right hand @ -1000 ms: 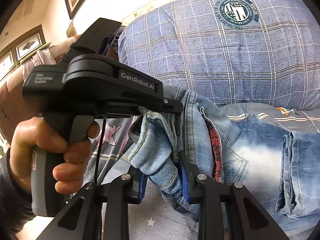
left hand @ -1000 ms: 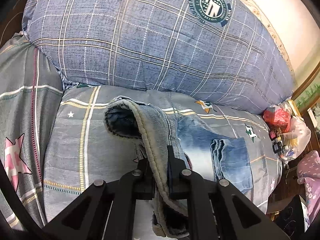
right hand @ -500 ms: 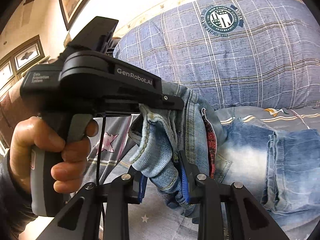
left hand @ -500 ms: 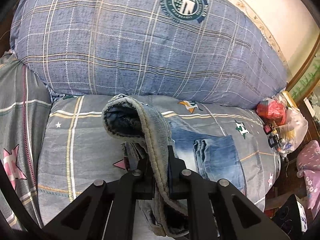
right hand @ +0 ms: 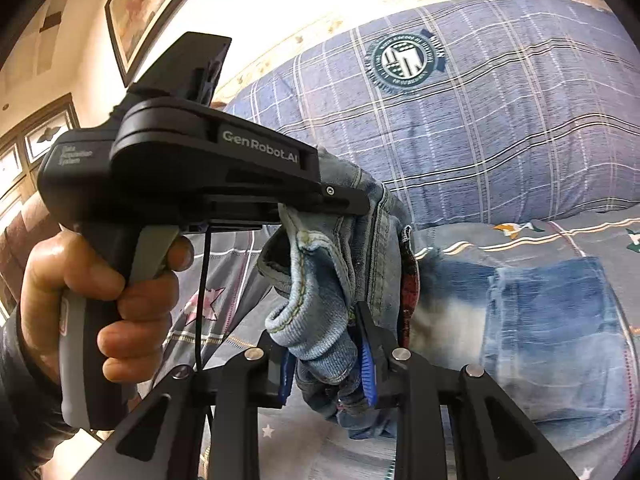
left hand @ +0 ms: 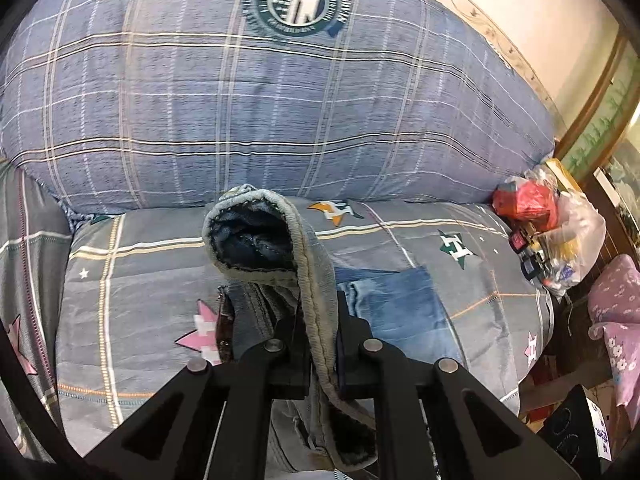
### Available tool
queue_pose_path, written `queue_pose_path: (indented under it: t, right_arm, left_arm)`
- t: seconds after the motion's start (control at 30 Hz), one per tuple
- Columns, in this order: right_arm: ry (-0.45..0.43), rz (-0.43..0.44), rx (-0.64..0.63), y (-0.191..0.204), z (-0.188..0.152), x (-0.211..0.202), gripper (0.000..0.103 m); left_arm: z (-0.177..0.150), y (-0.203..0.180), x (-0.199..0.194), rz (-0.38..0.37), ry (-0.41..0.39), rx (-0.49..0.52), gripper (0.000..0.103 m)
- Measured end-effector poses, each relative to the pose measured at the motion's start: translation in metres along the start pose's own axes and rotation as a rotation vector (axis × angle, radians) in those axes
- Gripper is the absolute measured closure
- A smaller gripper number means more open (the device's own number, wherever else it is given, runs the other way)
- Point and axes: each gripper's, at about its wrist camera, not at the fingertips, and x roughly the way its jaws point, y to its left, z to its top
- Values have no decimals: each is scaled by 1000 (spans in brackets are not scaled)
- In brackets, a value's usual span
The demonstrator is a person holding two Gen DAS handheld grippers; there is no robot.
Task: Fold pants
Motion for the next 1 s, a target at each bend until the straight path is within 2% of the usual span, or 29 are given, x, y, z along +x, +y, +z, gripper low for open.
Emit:
queue_pose_path:
  t: [0.43, 0.77, 1.0]
  right_arm:
    - [-38, -40, 49, -41, 0, -32, 75]
    - [-16, -20, 173, -98, -5, -45, 75]
    - [-1, -19, 264, -137, -23, -43, 75]
  left_arm:
    - [4, -58, 25, -8, 35, 75, 94]
    - [-3, -97, 80, 15, 111, 124, 94]
    - [-11, -118, 128, 58, 186, 161, 94]
